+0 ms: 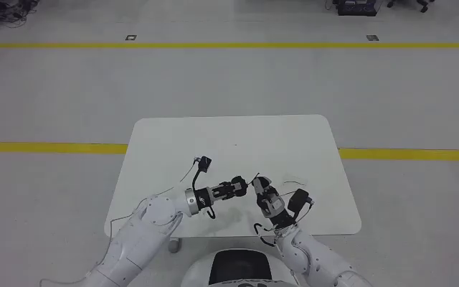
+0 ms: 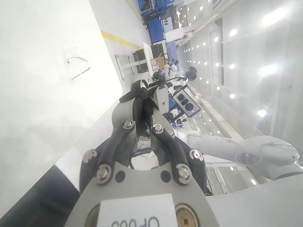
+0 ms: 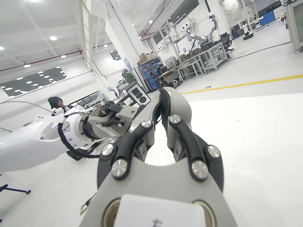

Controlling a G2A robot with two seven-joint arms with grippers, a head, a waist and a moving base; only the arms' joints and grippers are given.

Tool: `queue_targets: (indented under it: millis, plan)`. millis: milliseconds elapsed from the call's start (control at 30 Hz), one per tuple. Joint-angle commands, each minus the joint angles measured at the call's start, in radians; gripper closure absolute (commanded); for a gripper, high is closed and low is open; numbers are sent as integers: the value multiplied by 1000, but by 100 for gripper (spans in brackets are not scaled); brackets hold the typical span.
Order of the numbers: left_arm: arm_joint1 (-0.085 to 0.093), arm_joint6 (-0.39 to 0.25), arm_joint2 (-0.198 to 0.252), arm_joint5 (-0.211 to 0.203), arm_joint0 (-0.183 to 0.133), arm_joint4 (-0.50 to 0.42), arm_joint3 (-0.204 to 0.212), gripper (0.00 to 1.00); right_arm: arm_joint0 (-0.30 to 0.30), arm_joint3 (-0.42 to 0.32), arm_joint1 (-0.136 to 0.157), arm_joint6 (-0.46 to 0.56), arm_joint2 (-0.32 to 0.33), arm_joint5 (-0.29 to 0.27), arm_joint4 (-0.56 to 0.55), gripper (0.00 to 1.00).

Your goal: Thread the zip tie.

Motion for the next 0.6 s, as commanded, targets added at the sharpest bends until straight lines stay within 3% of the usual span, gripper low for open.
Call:
queue_targets:
  millis: [0,567]
  plan:
    - [0,0,0,0,0,0,0,100,2,0,1,-1,-5,0,4,100]
    - [0,0,0,0,0,0,0,100,28,8,11,-8,-55,0,39,100]
